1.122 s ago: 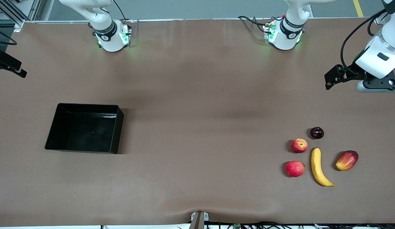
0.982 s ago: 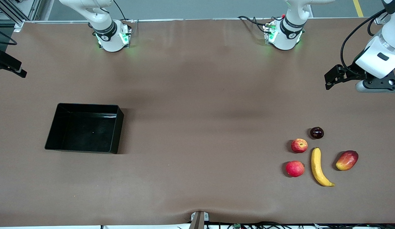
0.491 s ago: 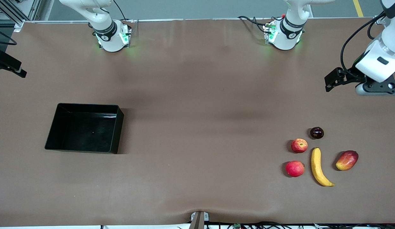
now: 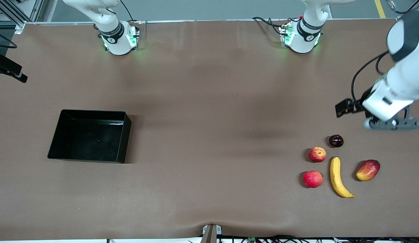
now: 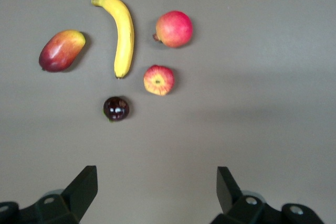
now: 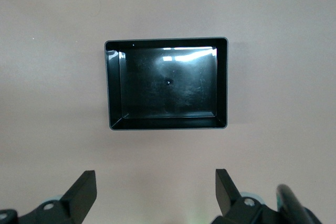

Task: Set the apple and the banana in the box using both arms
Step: 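Move the left gripper down toward the red apple beside the banana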

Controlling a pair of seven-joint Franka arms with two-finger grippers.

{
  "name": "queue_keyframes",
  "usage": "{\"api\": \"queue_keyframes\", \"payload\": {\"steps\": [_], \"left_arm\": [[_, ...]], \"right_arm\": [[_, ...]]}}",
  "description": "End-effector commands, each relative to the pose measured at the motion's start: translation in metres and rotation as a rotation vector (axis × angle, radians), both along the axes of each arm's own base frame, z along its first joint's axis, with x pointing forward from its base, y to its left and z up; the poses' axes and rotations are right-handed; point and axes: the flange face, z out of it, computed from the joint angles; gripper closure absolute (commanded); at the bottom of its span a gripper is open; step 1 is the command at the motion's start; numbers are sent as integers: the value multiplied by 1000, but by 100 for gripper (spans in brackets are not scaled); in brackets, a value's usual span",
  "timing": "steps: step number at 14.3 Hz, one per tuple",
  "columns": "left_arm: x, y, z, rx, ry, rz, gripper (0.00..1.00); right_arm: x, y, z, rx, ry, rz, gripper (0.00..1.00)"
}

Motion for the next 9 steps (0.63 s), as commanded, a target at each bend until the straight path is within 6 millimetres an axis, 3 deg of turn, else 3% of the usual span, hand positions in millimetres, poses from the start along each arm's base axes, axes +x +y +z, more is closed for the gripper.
{"api": "queue_keyframes", "payload": {"steps": [1, 5, 9], "left_arm": [[11, 5, -46, -8, -31, 5, 0], [35, 19, -117, 44, -33, -7, 0], [43, 22, -185, 33, -46, 0, 0]], "right_arm": [[8, -7, -10, -18, 23, -2, 0], [19, -32, -37, -5, 71, -45, 0], [26, -50, -55, -8, 97, -75, 0]]}}
